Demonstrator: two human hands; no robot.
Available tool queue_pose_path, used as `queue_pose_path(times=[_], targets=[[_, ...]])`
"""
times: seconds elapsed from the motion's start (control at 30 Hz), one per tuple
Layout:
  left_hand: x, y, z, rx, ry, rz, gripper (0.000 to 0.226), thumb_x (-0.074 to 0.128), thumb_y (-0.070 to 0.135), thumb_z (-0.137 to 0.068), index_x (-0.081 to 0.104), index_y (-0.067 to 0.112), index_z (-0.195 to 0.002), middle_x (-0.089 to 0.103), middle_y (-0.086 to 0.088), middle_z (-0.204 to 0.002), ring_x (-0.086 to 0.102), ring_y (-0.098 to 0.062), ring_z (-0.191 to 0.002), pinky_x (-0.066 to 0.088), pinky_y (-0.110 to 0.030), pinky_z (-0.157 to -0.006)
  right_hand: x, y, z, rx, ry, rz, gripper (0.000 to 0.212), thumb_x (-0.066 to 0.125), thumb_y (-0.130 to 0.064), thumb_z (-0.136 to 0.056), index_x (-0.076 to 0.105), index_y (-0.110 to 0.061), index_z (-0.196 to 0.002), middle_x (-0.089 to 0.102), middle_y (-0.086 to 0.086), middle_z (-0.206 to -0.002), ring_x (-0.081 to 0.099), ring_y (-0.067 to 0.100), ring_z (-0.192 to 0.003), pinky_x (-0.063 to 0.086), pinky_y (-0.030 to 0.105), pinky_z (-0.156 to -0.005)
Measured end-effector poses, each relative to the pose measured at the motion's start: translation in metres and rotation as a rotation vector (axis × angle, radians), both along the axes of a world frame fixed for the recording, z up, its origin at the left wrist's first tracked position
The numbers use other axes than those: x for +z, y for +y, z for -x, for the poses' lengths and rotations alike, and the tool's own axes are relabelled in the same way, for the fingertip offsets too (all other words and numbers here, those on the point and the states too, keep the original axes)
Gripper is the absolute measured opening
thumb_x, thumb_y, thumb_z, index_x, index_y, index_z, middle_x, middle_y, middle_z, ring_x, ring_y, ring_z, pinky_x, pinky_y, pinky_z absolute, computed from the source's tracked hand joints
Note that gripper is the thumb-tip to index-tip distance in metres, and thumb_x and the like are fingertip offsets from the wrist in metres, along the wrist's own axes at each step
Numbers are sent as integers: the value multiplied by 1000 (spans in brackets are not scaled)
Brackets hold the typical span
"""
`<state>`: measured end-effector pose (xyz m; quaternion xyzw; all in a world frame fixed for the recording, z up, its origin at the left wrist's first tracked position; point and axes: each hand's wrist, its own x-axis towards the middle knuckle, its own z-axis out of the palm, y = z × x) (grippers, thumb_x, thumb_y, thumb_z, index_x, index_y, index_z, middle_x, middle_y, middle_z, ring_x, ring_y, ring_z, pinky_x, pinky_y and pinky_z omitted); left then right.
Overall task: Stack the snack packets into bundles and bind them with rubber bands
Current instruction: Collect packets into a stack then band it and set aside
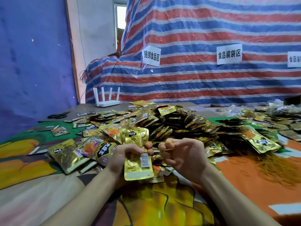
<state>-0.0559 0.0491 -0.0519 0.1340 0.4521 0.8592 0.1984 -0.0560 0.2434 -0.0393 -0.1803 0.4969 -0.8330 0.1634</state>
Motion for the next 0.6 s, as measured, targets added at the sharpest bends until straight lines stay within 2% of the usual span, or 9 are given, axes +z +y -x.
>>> queue_pose_path(times=[0.13,0.2,0.23,0.3,0.4,0.43,0.5,0.6], targets=[[-1,3,-2,-63,-4,18,25,65,6,-60,66,7,-84,58,-10,-83,53,-27,-77,53,-36,-69,1,2,1,-103,-27,215,18,39,-17,-70,49,-14,-56,47,6,-60,55,27,-73,38,37,-79],[-1,4,-3,-78,-3,23,24,63,5,-62,65,6,-86,56,-9,-83,52,-26,-78,52,-37,-71,1,3,1,-121,-80,378,18,42,-14,-73,54,-9,-60,42,4,-54,56,28,-67,43,39,-89],[-1,4,-2,-76,-6,26,23,62,5,-64,66,6,-86,56,-9,-83,52,-26,-77,52,-38,-71,1,4,2,-108,-90,424,24,43,-12,-75,62,-4,-65,41,3,-53,55,26,-62,45,41,-90],[-1,4,-2,-56,-18,35,20,57,4,-68,66,6,-86,57,-9,-82,54,-26,-76,55,-38,-69,1,3,3,-95,-92,407,36,44,-7,-78,77,3,-87,48,1,-57,53,18,-53,55,44,-85],[-1,4,0,30,-32,95,20,58,1,-66,67,3,-84,63,-13,-81,62,-26,-69,57,-36,-65,0,-5,4,-120,-54,261,37,44,-3,-95,69,-9,-121,74,3,-81,57,12,-50,62,35,-65],[-2,5,-1,55,-31,116,22,60,2,-65,67,1,-85,64,-14,-79,63,-28,-67,58,-38,-65,0,-8,4,-135,-27,194,36,45,-3,-99,65,-14,-126,78,5,-93,62,13,-51,61,32,-61],[-2,7,-3,108,-7,185,26,64,0,-59,69,-2,-85,64,-20,-80,64,-33,-68,59,-44,-70,-3,-11,3,-156,39,41,44,59,-5,-90,61,-24,-130,76,11,-110,70,19,-60,60,28,-56],[0,10,-5,226,27,226,46,66,1,-58,67,-8,-103,61,-27,-94,62,-40,-83,54,-54,-83,-6,-12,0,-200,124,-66,63,75,-12,-72,60,-30,-130,75,16,-114,76,32,-76,62,29,-57]])
